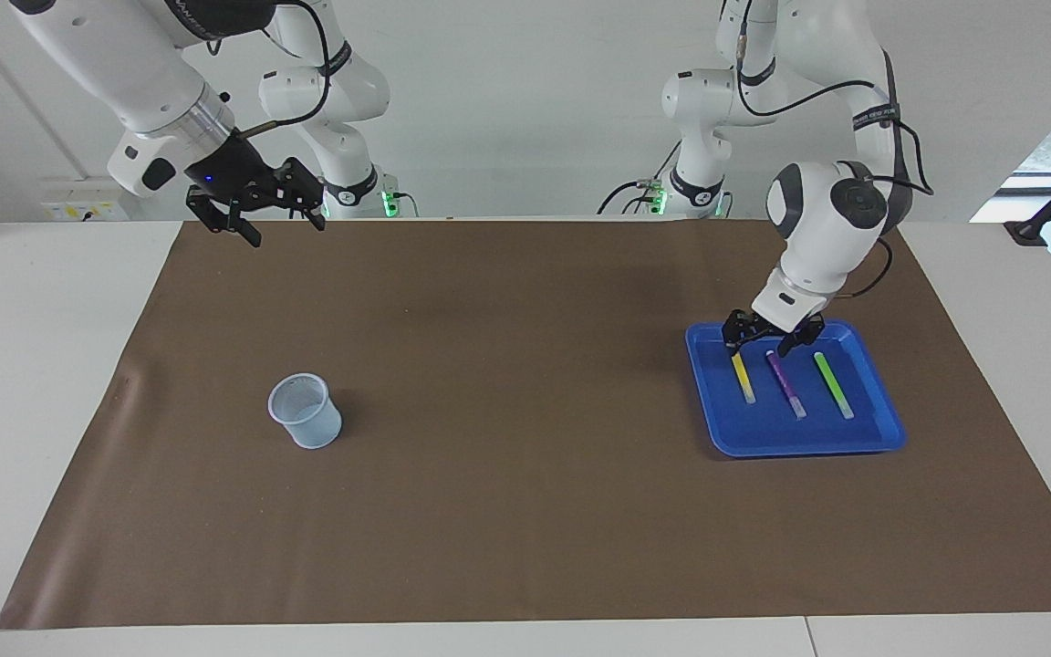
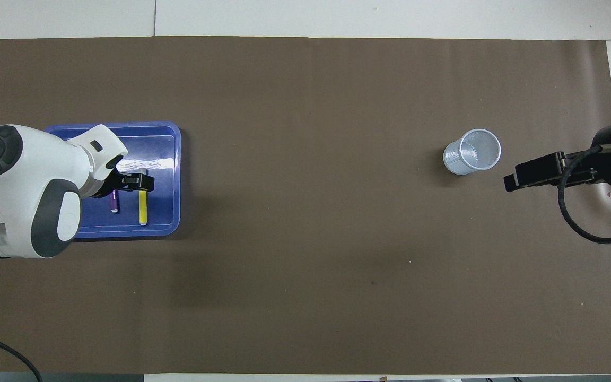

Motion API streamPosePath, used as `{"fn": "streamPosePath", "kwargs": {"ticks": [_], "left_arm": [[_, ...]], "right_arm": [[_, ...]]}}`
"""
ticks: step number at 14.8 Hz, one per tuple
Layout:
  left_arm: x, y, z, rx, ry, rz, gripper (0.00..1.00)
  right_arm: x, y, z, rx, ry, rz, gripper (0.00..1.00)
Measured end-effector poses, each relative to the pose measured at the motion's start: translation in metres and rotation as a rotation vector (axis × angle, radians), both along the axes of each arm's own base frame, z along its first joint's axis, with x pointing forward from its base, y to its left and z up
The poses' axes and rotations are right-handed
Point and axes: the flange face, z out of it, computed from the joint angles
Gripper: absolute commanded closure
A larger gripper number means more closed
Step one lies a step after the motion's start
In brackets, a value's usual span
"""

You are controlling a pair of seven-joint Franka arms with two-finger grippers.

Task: Transfer and insert pens with both arms
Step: 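Reach the left gripper into the blue tray toward the yellow pen, then grasp the yellow pen with the left gripper and lift it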

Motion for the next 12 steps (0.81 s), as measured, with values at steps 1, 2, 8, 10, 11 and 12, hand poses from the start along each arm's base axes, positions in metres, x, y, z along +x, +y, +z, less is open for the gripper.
{"fn": "streamPosePath", "kwargs": {"ticks": [1,2,8,10,11,12], "left_arm": [[0.004,-0.001,-0.01,-0.001,-0.009,0.0,0.12],[0.006,-0.001,-0.018,-0.001,-0.009,0.001,0.12],[0.008,-0.001,-0.043,0.003,0.014,0.001,0.58],[0.006,-0.001,-0.046,0.004,0.019,0.001,0.65],[0.005,0.0,-0.047,0.005,0.022,0.001,0.68],[0.005,0.0,-0.048,0.005,0.024,0.001,0.73]], "right_arm": [[-0.003,0.002,-0.003,0.037,0.008,-0.006,0.0],[-0.005,0.002,-0.004,0.059,0.004,-0.013,0.0],[-0.003,0.014,0.0,0.141,-0.047,-0.029,0.0],[-0.003,0.018,-0.002,0.18,-0.037,-0.034,0.0],[-0.004,0.02,-0.004,0.201,-0.028,-0.042,0.0],[-0.005,0.021,-0.006,0.218,-0.019,-0.052,0.0]]}}
